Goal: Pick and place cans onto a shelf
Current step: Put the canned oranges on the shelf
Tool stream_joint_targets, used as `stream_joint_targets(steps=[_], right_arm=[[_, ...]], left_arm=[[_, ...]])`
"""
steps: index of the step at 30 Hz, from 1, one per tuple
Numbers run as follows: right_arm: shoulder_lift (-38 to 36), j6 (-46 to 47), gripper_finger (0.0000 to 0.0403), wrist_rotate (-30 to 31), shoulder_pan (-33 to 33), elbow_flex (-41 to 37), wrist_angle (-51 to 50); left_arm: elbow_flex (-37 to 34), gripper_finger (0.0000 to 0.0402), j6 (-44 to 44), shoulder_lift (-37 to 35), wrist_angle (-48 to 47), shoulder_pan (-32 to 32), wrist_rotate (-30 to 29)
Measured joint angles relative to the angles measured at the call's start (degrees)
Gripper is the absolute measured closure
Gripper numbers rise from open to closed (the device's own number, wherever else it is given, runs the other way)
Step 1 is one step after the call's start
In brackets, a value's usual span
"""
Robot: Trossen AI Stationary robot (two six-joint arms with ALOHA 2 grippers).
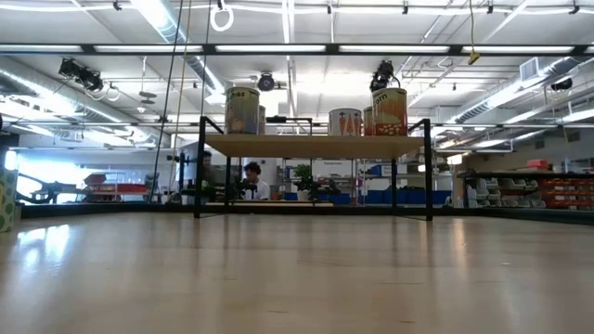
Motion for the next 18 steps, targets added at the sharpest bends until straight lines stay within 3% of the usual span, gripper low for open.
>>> stream_joint_targets(steps=[7,11,14,18], right_arm=[[0.0,-11.9,0.0148,0.5,-14.7,0.1,0.0],[0.0,-18.3,0.0178,-0.5,-19.4,3.0,-0.2],[-0.2,-19.3,0.0182,-0.5,-17.7,5.4,-0.9],[-0.2,-18.1,0.0183,-0.6,-10.4,6.2,-2.0]], left_arm=[[0.0,0.0214,0.0,0.0,0.0,0.0,0.0],[0.0,0.0214,0.0,0.0,0.0,0.0,0.0],[0.0,0.0214,0.0,0.0,0.0,0.0,0.0],[0.0,0.0214,0.0,0.0,0.0,0.0,0.0]])
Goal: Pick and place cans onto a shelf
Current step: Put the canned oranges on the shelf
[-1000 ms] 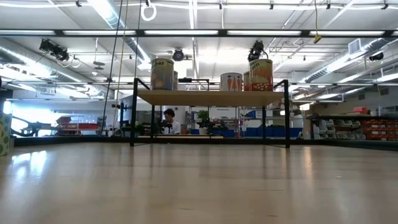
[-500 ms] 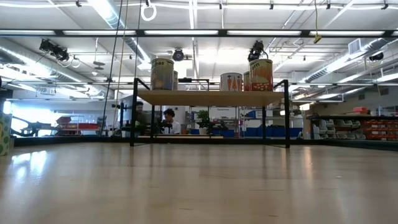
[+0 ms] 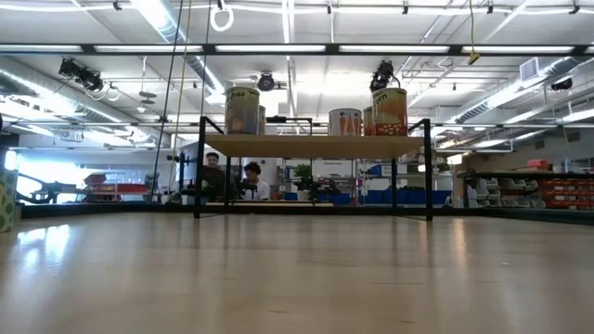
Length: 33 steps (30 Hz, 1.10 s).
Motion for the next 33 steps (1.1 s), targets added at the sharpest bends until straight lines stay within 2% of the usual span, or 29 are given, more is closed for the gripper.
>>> stream_joint_targets(steps=[7,11,15,19,22,26,33], right_arm=[[-1.7,14.6,0.0162,-4.8,13.5,0.2,-0.3],[-4.4,20.6,0.0128,-2.0,17.3,1.3,-0.5],[-5.9,23.2,0.0093,-0.6,19.9,1.5,-3.4],[-5.7,25.1,0.0068,-3.2,22.2,1.4,-8.1],[-5.6,27.4,0.0053,-4.9,23.6,-0.4,-7.0],[-5.5,30.0,0.0034,-10.4,24.0,-3.5,-4.9],[-5.5,28.5,0.0021,-11.3,23.7,-9.8,-1.1]], left_arm=[[0.0,0.0214,0.0,0.0,0.0,0.0,0.0],[0.0,0.0214,0.0,0.0,0.0,0.0,0.0],[0.0,0.0214,0.0,0.0,0.0,0.0,0.0],[0.0,0.0214,0.0,0.0,0.0,0.0,0.0],[0.0,0.0214,0.0,0.0,0.0,0.0,0.0],[0.0,0.0214,0.0,0.0,0.0,0.0,0.0],[0.0,0.0214,0.0,0.0,0.0,0.0,0.0]])
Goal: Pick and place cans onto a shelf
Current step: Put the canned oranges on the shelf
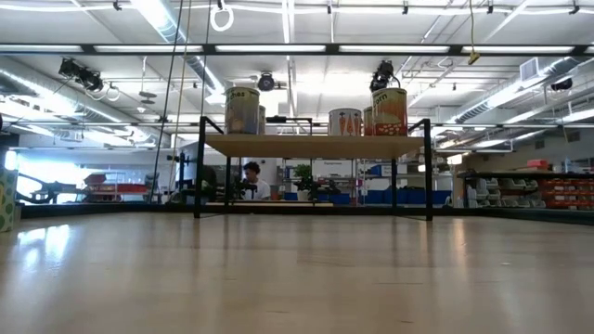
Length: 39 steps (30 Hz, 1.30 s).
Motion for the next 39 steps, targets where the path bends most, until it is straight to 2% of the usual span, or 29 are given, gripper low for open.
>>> stream_joint_targets(steps=[5,8,10,15,22,26,30,35,39], right_arm=[[0.0,-2.4,0.0043,-0.6,-3.1,-3.3,5.0],[0.0,-4.4,0.0063,2.5,-6.0,-3.3,6.8],[0.0,-5.4,0.0079,4.1,-8.4,-3.3,7.2],[0.0,-9.1,0.0114,3.7,-13.7,-3.2,6.8],[0.1,-13.3,0.012,4.0,-19.4,0.2,3.3],[0.1,-16.2,0.012,8.0,-27.2,6.5,-4.0],[0.1,-19.7,0.012,13.6,-38.3,12.5,-8.3],[0.1,-24.4,0.0121,16.8,-51.8,16.9,-5.2],[0.8,-28.2,0.0121,17.6,-60.2,17.6,2.8]], left_arm=[[0.0,0.0214,0.0,0.0,0.0,0.0,0.0],[0.0,0.0214,0.0,0.0,0.0,0.0,0.0],[0.0,0.0214,0.0,0.0,0.0,0.0,0.0],[0.0,0.0214,0.0,0.0,0.0,0.0,0.0],[0.0,0.0214,0.0,0.0,0.0,0.0,0.0],[0.0,0.0214,0.0,0.0,0.0,0.0,0.0],[0.0,0.0214,0.0,0.0,0.0,0.0,0.0],[0.0,0.0214,0.0,0.0,0.0,0.0,0.0],[0.0,0.0214,0.0,0.0,0.0,0.0,0.0]])
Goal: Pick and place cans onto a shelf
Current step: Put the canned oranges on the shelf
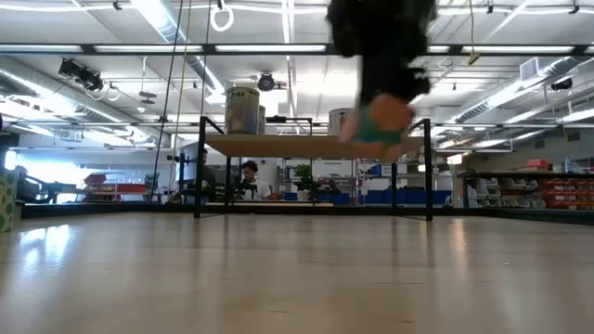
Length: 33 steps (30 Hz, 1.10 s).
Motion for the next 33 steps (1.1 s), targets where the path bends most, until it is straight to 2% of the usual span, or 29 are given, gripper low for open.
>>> stream_joint_targets(steps=[2,6,11,16,20,25,29,33], right_arm=[[2.1,-2.3,0.0121,-1.1,-3.1,1.1,2.7],[9.9,-6.8,0.0121,-1.5,-6.7,8.4,-0.7],[19.2,-13.1,0.0121,0.3,-7.6,18.5,-6.4],[24.2,-16.6,0.012,0.9,-7.6,21.8,-4.9],[25.5,-17.6,0.0113,1.1,-7.6,22.0,-1.4],[25.3,-17.6,0.0069,0.1,-8.2,22.1,1.9],[22.7,-17.2,0.0044,-0.1,-8.9,22.0,1.4],[18.9,-21.5,0.0042,-0.4,-9.1,22.1,1.2]], left_arm=[[0.0,0.0214,0.0,0.0,0.0,0.0,0.0],[0.0,0.0214,0.0,0.0,0.0,0.0,0.0],[0.0,0.0214,-3.4,0.0,0.1,0.0,0.0],[0.0,0.0214,-9.2,0.0,0.4,0.0,0.0],[0.0,0.0214,-9.1,0.0,0.6,0.1,0.0],[0.0,0.0214,-9.0,-0.1,1.6,0.0,0.0],[0.0,0.0214,-5.8,0.0,0.7,0.0,0.0],[0.0,0.0214,-5.9,0.0,-1.3,-1.0,0.0]])
